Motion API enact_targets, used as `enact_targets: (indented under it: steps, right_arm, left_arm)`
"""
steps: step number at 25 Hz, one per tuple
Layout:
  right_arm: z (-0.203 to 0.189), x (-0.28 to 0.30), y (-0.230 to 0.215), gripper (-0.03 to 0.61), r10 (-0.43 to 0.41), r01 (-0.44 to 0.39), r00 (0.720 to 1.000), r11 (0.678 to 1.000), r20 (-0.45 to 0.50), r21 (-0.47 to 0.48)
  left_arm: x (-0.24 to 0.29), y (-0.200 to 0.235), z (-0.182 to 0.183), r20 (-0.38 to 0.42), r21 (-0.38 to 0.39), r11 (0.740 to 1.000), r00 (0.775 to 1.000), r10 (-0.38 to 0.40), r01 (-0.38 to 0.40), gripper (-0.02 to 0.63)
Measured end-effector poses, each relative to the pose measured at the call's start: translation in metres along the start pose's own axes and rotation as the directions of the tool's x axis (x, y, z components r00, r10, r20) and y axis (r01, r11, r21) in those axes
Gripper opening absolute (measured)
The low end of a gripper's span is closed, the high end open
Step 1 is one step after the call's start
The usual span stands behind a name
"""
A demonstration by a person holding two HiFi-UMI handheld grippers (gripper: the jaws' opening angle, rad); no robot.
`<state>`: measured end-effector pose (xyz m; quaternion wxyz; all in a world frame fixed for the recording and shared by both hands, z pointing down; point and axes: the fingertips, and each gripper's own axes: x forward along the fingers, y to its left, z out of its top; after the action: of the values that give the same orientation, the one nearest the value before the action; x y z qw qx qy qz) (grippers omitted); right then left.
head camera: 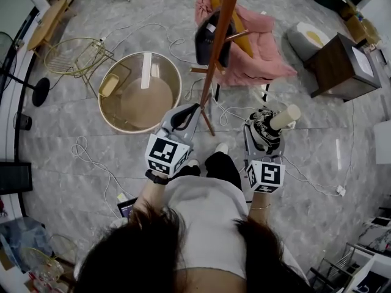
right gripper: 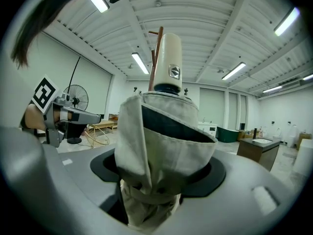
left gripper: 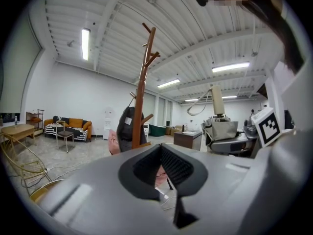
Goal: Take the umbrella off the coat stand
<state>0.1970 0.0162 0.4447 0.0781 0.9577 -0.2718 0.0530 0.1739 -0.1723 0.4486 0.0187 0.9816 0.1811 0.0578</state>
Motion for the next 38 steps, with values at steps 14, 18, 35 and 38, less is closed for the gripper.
enact_targets:
  steps: [14, 18, 35, 38]
  right_arm:
    - [-0.006, 0.008, 0.000, 0.314, 0.000, 0.000, 1.000, 1.000, -0.022, 0.003]
    - [-0.001, 0.011, 0.002, 0.314, 0.005, -0.005, 1.000, 1.000, -0.014, -0.006]
    - [0.008, 0.009, 0.015, 0.308, 0.034, -0.034, 0.999, 0.999, 0.004, -0.009]
    - [0.010, 0.009, 0.015, 0.308, 0.035, -0.035, 0.999, 0.999, 0.003, -0.014]
  left_arm:
    - [-0.008, 0.020, 0.001, 0.001, -0.004, 0.999, 0.999, 0.043, -0.043, 0.058]
    - [-0.009, 0.024, 0.003, 0.006, -0.002, 0.999, 0.999, 0.045, -0.045, 0.058]
    - [-0.022, 0.024, 0.011, 0.023, 0.008, 0.998, 0.998, 0.064, -0.064, 0.058]
    - [-0.023, 0.024, 0.014, 0.030, 0.008, 0.998, 0.997, 0.068, -0.068, 0.058]
